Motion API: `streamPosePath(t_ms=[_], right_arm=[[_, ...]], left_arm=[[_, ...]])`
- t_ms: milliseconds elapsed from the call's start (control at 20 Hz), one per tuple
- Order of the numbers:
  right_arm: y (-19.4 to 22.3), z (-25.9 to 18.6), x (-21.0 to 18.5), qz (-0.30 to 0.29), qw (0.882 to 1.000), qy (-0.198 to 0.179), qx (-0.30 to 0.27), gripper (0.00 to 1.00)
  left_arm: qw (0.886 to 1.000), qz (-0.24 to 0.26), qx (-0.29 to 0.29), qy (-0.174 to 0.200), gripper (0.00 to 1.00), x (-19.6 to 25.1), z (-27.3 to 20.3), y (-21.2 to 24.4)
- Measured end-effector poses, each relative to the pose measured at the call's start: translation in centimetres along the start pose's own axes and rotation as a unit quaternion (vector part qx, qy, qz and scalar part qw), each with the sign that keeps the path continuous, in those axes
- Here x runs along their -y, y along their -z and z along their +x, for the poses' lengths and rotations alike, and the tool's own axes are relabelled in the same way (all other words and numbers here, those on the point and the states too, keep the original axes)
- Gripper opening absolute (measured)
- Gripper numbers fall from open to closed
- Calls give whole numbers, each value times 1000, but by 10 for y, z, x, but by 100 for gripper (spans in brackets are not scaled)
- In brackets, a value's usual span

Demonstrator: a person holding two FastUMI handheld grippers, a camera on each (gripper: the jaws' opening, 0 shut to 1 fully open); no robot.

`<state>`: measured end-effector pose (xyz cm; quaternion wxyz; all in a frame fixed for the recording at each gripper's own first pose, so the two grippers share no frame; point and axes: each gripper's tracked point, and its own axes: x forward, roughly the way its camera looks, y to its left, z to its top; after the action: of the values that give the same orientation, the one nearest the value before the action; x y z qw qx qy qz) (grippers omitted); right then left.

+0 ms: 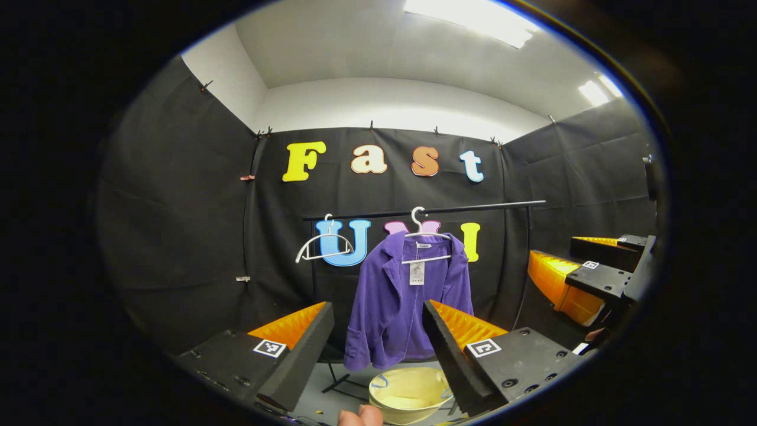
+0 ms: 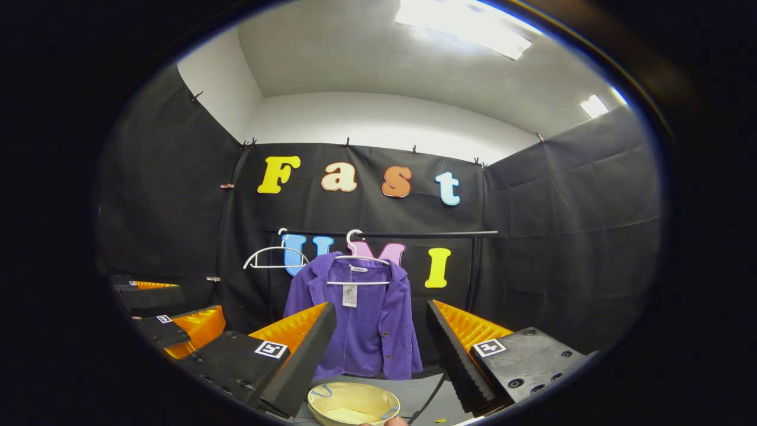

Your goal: Grasp the clothes on the hanger with both hands and then place them into the laundry hamper below.

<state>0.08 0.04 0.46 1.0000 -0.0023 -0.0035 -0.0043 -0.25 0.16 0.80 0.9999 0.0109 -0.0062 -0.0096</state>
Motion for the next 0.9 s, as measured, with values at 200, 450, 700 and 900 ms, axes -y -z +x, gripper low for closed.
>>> streamPosePath(t_ms=[200,450,700,900], right_arm=[[1,1,-1,-2,1000,-1,-1,97],[0,19,4,1,1000,1,-2,97],[-2,63,29,-10,1000,12,9,97],[4,117,41,-4,1000,0,16,97]], left_arm=[[1000,-3,0,5,95,2,3,-3],[1000,0,6,24,95,14,23,-9],[999,-2,11,35,92,29,70,-14],[1000,2,5,24,92,40,128,-9]])
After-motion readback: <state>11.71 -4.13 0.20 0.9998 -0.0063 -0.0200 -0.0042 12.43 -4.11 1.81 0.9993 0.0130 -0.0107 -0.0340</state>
